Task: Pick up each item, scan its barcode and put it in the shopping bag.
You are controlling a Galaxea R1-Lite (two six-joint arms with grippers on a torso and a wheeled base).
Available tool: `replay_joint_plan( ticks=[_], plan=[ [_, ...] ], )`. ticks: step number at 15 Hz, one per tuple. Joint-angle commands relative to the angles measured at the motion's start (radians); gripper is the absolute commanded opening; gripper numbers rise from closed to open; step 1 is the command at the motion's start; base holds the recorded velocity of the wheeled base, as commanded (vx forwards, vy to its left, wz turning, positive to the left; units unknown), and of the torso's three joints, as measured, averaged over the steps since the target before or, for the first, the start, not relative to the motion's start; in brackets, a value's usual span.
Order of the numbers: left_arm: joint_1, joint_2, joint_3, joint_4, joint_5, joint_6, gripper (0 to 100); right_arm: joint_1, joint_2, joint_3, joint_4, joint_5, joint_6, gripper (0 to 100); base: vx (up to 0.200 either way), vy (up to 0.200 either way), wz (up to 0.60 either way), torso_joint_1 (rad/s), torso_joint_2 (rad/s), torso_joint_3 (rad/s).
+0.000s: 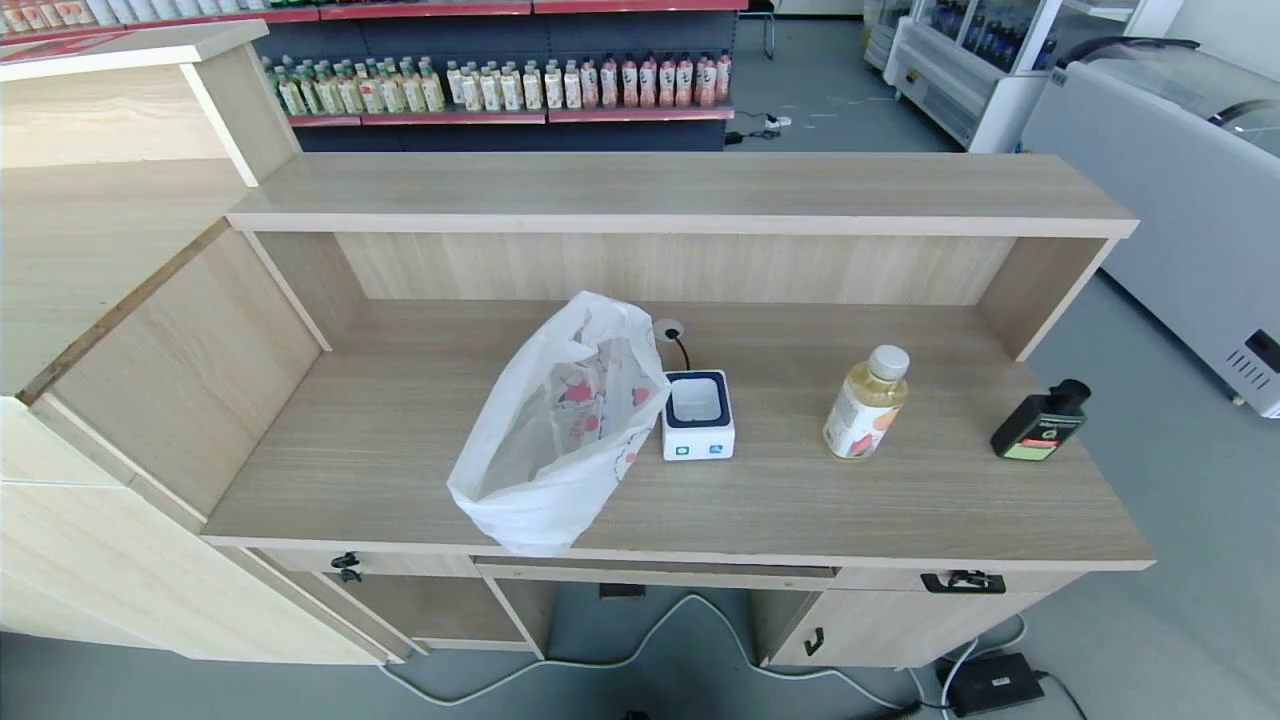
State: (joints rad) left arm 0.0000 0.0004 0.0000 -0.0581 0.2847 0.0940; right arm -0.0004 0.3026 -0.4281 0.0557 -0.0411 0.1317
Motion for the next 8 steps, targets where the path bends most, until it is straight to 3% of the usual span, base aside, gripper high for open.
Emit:
replay_joint_plan(
  ticks=[1,7,8],
  plan=[
    [0.0,0.0,0.0,0.0,0.001,0.0,100,-0.046,0.538,-0.434,0.007,-0.117,0.109,0,0.0,0.0,0.0,0.0,0.0,0.0],
    [0.0,0.0,0.0,0.0,0.001,0.0,100,-0.044,0.673,-0.411,-0.043,-0.131,0.108,0,0.0,0.0,0.0,0.0,0.0,0.0],
    [0.0,0.0,0.0,0.0,0.001,0.0,100,-0.023,0.733,-0.314,-0.099,-0.122,0.098,0,0.0,0.0,0.0,0.0,0.0,0.0]
  ],
)
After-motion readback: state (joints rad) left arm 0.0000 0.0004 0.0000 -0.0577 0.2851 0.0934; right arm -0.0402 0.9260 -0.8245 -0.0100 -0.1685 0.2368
